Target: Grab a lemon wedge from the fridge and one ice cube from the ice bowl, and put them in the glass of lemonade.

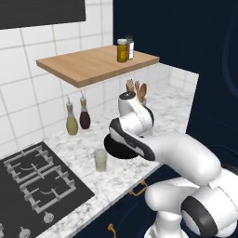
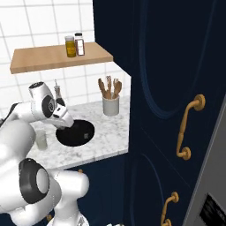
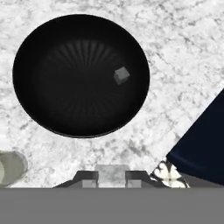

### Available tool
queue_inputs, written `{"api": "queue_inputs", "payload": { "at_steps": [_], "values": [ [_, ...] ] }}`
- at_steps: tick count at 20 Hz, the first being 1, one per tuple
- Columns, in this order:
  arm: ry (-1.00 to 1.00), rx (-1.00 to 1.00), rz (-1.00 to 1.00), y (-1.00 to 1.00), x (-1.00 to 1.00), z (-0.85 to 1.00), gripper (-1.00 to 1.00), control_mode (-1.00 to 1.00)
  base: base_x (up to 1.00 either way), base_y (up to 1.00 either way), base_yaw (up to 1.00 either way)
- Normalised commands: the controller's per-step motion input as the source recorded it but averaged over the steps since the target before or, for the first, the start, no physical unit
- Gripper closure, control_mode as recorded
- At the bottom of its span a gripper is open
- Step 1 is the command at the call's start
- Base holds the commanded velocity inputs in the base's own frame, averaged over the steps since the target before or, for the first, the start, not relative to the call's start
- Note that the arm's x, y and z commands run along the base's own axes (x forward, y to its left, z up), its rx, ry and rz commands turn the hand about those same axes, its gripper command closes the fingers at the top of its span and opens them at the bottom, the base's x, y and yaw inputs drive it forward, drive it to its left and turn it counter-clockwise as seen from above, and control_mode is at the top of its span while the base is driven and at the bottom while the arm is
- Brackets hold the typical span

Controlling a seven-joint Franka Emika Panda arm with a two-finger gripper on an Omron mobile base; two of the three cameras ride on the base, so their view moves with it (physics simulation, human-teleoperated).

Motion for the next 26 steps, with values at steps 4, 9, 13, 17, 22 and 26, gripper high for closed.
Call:
{"api": "queue_inputs", "payload": {
  "at_steps": [4, 9, 13, 17, 22, 26],
  "values": [
    [0.0, -0.2, 0.46, 0.5, -0.19, 0.25, 1.0, -1.0, 0.0, 0.0, 0.0],
    [0.0, -0.2, 0.39, 0.67, 0.0, 0.32, 1.0, -1.0, 0.0, 0.0, 0.0],
    [0.08, -0.17, 0.28, 0.73, 0.0, 0.2, 1.0, -1.0, 0.0, 0.0, 0.0],
    [0.12, -0.12, 0.2, 0.51, 0.04, 0.0, 1.0, -1.0, 0.0, 0.0, 0.0],
    [0.13, -0.18, 0.15, 0.23, 0.0, -0.41, 1.0, -1.0, 0.0, 0.0, 0.0],
    [0.06, -0.19, 0.11, 0.33, 0.13, -0.47, 1.0, -1.0, 0.0, 0.0, 0.0]
  ]
}}
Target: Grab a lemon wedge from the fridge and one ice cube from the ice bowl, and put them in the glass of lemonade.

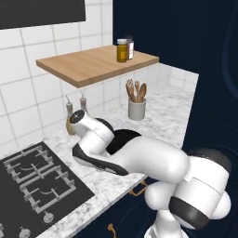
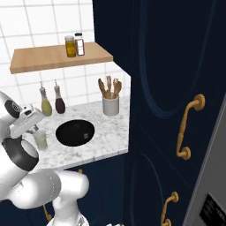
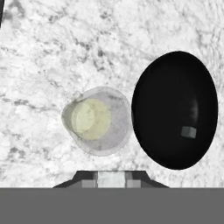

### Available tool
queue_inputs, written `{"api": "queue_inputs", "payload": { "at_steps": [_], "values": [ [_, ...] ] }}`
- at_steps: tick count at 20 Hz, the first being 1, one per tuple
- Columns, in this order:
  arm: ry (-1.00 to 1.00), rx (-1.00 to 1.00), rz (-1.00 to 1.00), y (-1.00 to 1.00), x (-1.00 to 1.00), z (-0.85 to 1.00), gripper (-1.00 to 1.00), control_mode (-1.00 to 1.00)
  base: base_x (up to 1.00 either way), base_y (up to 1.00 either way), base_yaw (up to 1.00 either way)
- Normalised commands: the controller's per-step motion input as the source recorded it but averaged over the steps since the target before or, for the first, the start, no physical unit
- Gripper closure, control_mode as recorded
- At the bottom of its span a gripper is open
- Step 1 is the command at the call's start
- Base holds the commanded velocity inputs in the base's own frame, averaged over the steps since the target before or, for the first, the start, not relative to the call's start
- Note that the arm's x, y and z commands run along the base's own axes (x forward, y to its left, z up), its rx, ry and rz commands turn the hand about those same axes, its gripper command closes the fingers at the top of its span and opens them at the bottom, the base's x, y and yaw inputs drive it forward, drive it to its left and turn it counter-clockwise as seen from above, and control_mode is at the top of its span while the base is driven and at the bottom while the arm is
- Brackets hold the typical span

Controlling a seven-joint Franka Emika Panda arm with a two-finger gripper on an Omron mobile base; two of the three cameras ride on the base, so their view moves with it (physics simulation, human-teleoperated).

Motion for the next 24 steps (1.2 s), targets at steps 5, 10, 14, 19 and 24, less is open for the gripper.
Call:
{"api": "queue_inputs", "payload": {
  "at_steps": [5, 10, 14, 19, 24],
  "values": [
    [0.01, -0.11, 0.05, 0.06, 0.24, -0.13, 1.0, -1.0, 0.0, 0.0, 0.0],
    [0.0, -0.05, 0.02, 0.0, 0.28, -0.08, 1.0, -1.0, 0.0, 0.0, 0.0],
    [0.0, -0.08, 0.03, 0.0, 0.22, -0.43, 1.0, -1.0, 0.0, 0.0, 0.0],
    [0.0, -0.08, 0.02, 0.08, 0.16, -0.33, 1.0, -1.0, 0.0, 0.0, 0.0],
    [0.0, -0.05, 0.0, 0.15, 0.06, -0.06, 1.0, -1.0, 0.0, 0.0, 0.0]
  ]
}}
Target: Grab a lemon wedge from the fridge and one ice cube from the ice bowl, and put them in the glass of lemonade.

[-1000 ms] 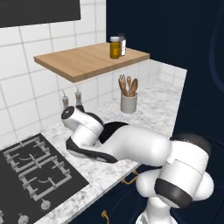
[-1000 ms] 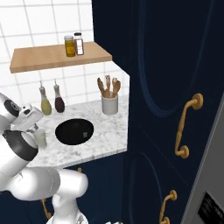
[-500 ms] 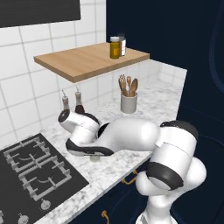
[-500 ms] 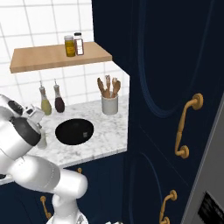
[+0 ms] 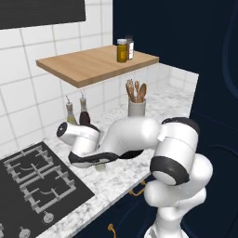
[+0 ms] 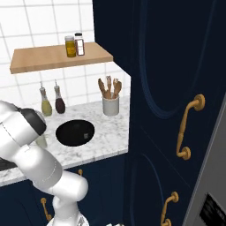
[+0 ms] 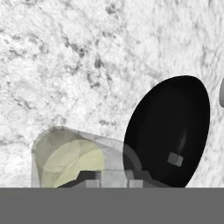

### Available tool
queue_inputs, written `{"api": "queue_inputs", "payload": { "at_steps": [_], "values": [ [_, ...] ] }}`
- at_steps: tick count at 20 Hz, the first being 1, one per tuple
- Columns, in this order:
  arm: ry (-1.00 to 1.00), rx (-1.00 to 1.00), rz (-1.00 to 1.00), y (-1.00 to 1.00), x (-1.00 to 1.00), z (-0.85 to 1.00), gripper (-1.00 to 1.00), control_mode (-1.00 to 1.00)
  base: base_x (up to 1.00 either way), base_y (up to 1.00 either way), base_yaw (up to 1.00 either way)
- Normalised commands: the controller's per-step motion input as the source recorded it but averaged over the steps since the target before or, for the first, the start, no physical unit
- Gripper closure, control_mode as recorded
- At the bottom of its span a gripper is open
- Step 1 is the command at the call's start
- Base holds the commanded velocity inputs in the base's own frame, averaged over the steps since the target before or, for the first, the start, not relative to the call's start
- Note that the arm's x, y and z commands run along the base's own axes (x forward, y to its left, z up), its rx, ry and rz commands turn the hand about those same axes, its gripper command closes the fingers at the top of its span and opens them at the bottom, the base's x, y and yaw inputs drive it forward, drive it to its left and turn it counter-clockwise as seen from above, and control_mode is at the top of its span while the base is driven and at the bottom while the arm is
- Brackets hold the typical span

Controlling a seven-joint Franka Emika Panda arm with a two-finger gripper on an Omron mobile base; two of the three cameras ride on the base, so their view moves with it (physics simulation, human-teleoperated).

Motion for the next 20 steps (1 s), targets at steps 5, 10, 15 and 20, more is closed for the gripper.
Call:
{"api": "queue_inputs", "payload": {
  "at_steps": [5, 10, 15, 20],
  "values": [
    [0.0, -0.02, 0.0, 0.0, 0.0, 0.02, -1.0, -1.0, 0.0, 0.0, 0.0],
    [-0.01, 0.0, 0.0, -0.08, 0.0, 0.09, -1.0, -1.0, 0.0, 0.0, 0.0],
    [-0.02, 0.0, 0.0, -0.12, 0.0, 0.02, -1.0, -1.0, 0.0, 0.0, 0.0],
    [-0.01, 0.0, 0.0, -0.23, 0.0, 0.0, -1.0, -1.0, 0.0, 0.0, 0.0]
  ]
}}
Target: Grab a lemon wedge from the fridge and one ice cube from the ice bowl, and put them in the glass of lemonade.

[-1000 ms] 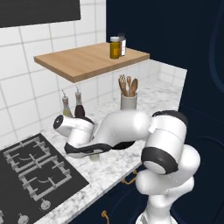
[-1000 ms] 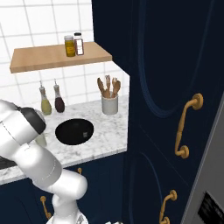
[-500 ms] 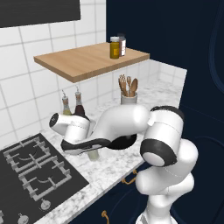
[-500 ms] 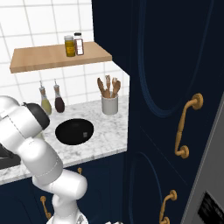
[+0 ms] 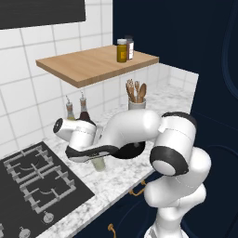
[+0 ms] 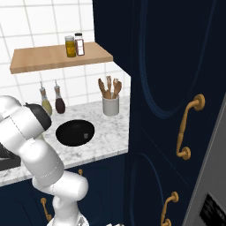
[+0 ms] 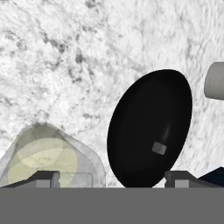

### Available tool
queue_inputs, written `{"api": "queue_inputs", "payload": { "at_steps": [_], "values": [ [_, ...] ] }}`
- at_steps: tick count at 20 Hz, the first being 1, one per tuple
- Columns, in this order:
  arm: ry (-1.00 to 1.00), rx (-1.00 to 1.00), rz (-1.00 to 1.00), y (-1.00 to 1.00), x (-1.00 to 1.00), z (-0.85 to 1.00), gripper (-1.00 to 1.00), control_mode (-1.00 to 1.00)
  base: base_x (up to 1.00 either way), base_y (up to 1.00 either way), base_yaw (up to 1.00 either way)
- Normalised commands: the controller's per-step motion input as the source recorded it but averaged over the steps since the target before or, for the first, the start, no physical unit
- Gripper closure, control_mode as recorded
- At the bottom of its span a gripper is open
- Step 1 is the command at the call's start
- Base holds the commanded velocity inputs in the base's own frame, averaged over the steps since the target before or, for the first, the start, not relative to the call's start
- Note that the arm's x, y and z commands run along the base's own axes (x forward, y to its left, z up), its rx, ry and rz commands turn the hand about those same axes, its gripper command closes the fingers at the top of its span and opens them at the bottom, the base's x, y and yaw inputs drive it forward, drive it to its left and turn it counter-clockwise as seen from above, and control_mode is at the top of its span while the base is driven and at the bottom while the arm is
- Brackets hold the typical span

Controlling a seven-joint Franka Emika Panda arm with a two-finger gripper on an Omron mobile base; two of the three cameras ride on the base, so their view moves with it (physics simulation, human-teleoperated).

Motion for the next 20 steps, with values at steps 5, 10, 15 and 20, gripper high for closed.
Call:
{"api": "queue_inputs", "payload": {
  "at_steps": [5, 10, 15, 20],
  "values": [
    [-0.04, 0.1, -0.05, -0.18, 0.0, -0.01, -1.0, -1.0, 0.0, 0.0, 0.0],
    [-0.04, 0.26, -0.16, 0.01, 0.0, -0.1, -1.0, -1.0, 0.0, 0.0, 0.0],
    [-0.01, 0.3, -0.19, 0.01, 0.0, -0.01, -1.0, -1.0, 0.0, 0.0, 0.0],
    [0.0, 0.26, -0.14, 0.0, 0.0, -0.11, -1.0, -1.0, 0.0, 0.0, 0.0]
  ]
}}
